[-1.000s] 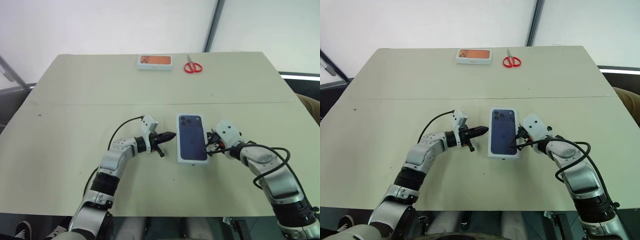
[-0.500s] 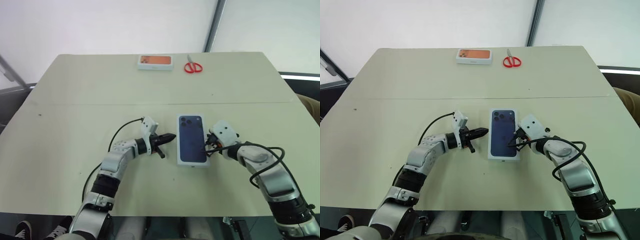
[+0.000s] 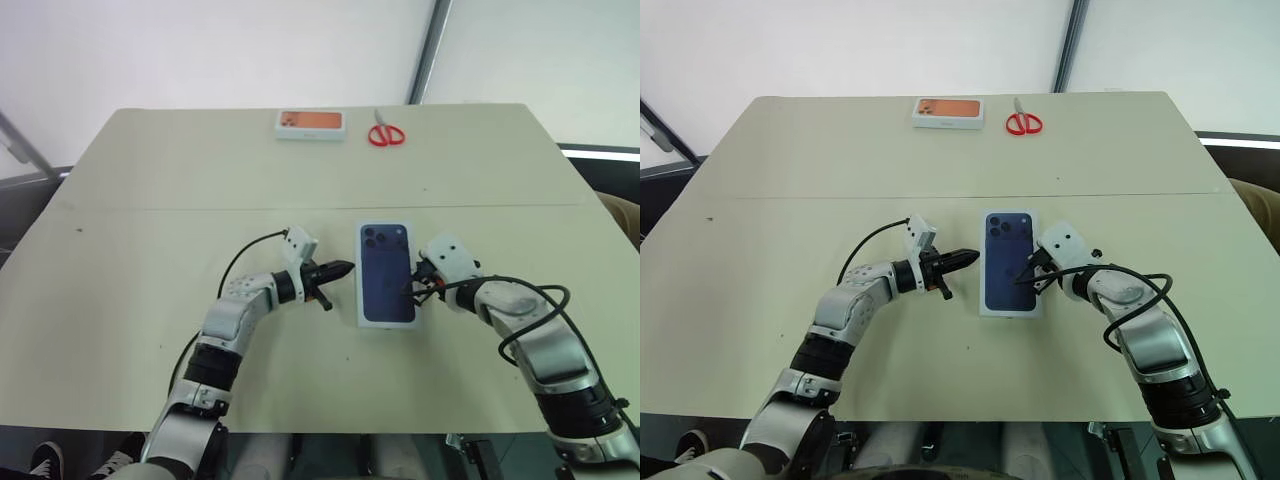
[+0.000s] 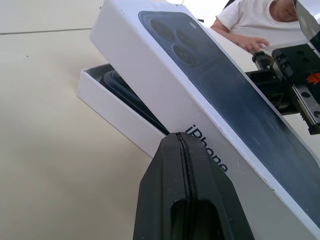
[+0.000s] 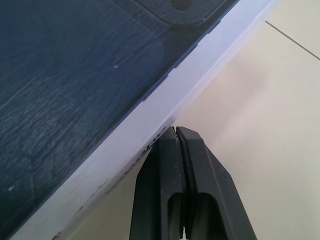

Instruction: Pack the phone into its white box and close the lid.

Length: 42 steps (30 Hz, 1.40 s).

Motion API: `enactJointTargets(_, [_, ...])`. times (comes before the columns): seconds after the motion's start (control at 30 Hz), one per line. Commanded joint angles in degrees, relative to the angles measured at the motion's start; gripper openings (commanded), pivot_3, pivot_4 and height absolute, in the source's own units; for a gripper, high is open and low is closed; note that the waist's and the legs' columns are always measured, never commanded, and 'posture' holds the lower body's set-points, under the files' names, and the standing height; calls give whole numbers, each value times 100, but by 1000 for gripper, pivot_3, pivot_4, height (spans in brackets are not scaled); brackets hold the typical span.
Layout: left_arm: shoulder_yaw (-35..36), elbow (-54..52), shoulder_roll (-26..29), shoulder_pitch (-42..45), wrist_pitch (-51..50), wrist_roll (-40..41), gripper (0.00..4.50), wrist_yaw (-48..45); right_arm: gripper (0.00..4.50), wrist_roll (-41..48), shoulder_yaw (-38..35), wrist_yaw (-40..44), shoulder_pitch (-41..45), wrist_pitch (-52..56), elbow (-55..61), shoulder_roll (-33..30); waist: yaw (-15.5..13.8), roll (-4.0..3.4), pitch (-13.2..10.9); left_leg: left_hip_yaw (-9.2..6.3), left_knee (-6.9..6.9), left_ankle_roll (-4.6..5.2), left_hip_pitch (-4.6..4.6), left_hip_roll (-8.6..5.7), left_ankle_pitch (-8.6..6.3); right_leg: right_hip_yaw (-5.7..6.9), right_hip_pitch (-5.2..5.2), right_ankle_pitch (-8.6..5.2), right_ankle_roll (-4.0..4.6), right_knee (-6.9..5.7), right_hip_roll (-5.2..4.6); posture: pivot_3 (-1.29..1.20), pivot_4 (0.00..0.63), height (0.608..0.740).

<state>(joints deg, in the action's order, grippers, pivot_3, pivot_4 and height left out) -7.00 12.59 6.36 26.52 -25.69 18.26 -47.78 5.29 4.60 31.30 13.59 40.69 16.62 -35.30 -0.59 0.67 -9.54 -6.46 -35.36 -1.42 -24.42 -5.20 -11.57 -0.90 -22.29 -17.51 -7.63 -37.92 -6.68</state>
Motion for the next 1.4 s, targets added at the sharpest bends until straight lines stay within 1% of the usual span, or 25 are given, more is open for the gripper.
enactJointTargets(0.03, [0, -236, 7, -51, 5, 125, 0, -22, 53, -80, -57, 16, -18, -162, 96, -101, 3, 0, 0, 0, 0, 0, 0, 0, 0, 0, 0, 0, 0, 0, 0, 0, 150, 740])
enactJointTargets(0.13, [50, -368, 83, -130, 27, 157, 0, -24, 53, -169, -171, -80, -44, -181, 98, -138, 2, 0, 0, 0, -1, 0, 0, 0, 0, 0, 0, 0, 0, 0, 0, 0, 150, 740])
enactJointTargets(0.23, [97, -589, 127, -249, -5, 304, 0, -86, 53, 111, -449, -93, -101, -22, 239, 19, 0, 0, 0, 0, 0, 0, 0, 0, 0, -1, 0, 0, 0, 0, 0, 0, 150, 740])
enactJointTargets(0.33, [-7, -867, 184, -395, -189, 411, 0, -108, 53, 39, -515, 24, -337, -152, 398, -202, -2, -1, 0, 0, -1, 0, 0, 0, 0, -1, 1, 0, 0, 0, -1, 0, 150, 740])
enactJointTargets(0.57, [-82, -1137, 268, -625, -398, 507, 0, -62, 53, 553, -838, 191, -637, 216, 988, -163, 3, -1, 1, 0, 1, 0, 1, 2, 0, -2, 0, 0, 0, -1, 2, 0, 150, 740])
enactJointTargets(0.7, [-147, -1103, 241, -663, -383, 473, 0, -46, 53, 668, -825, 289, -801, 319, 1225, -260, -5, -1, 0, 0, 0, 0, 0, 2, 0, -2, 1, 0, 0, -1, 1, 0, 150, 740])
enactJointTargets(1.1, [-270, -964, 110, -582, -285, 413, 0, 16, 53, 672, -791, 327, -889, 389, 1357, -353, -15, -1, 0, 0, -1, 0, 0, 1, 0, -1, 3, 0, 0, -1, -1, 0, 150, 740])
enactJointTargets(1.4, [-265, -1045, -8, -392, -317, 473, 0, 99, 53, 710, -599, 343, -519, 740, 1578, -496, -9, 0, 0, 0, -2, 0, 0, 1, 0, -1, 2, 0, 0, 0, -1, 0, 150, 740])
